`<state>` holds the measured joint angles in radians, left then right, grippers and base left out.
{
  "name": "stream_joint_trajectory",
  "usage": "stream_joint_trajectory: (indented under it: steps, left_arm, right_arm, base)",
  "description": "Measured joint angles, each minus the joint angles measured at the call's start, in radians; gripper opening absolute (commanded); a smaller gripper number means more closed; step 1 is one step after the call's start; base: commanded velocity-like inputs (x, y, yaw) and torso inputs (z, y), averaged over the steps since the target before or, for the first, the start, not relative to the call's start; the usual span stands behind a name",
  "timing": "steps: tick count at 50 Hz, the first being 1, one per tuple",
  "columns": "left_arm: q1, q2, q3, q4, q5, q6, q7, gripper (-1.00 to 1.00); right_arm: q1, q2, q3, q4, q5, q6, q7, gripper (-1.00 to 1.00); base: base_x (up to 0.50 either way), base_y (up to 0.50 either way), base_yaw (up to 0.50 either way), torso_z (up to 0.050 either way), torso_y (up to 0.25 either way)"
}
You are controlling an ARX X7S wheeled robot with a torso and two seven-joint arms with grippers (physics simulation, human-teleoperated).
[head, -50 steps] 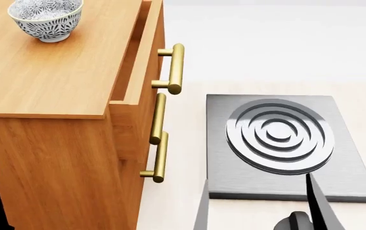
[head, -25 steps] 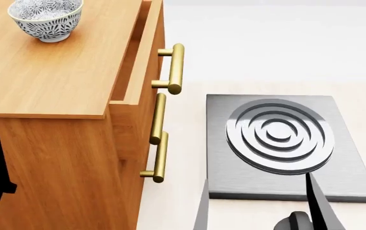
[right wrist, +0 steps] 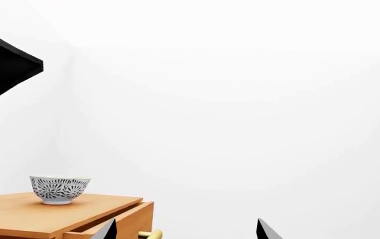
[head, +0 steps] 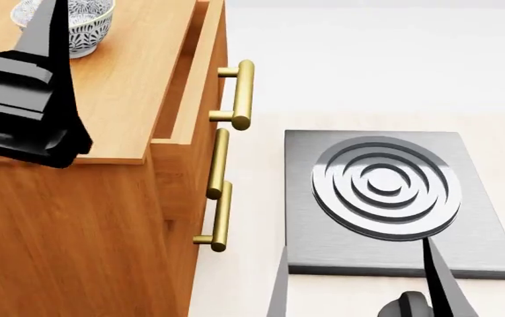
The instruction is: Pick the akita bowl on the wooden cabinet and place it on the plate.
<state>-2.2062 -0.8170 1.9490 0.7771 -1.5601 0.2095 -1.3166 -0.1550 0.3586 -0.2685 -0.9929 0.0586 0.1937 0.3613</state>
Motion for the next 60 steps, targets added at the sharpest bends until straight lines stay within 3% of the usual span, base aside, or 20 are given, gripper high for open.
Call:
stream_joint_trajectory:
  steps: [16, 28, 60]
  left_arm:
    - [-0.014, 0.081, -0.043, -0.249, -0.174, -0.035, 0.235, 1.0]
    - [-0.06, 0.158, -0.066, -0.478, -0.286, -0.139, 0.399, 1.0]
    - [-0.064, 0.464, -0.08, -1.304, -0.437, -0.474, 0.757, 1.0]
  right_arm:
    - [-0.001, 0.008, -0.003, 0.001, 0.005, -0.005, 0.006, 1.0]
    - [0.002, 0.011, -0.007, 0.007, 0.012, -0.009, 0.01, 1.0]
    - [0.011, 0.022, -0.014, 0.023, 0.036, -0.019, 0.018, 1.0]
  base:
    - [0.0, 0.0, 0.0, 0.0, 0.0]
    - [0.0, 0.0, 0.0, 0.0, 0.0]
    - [0.0, 0.0, 0.0, 0.0, 0.0]
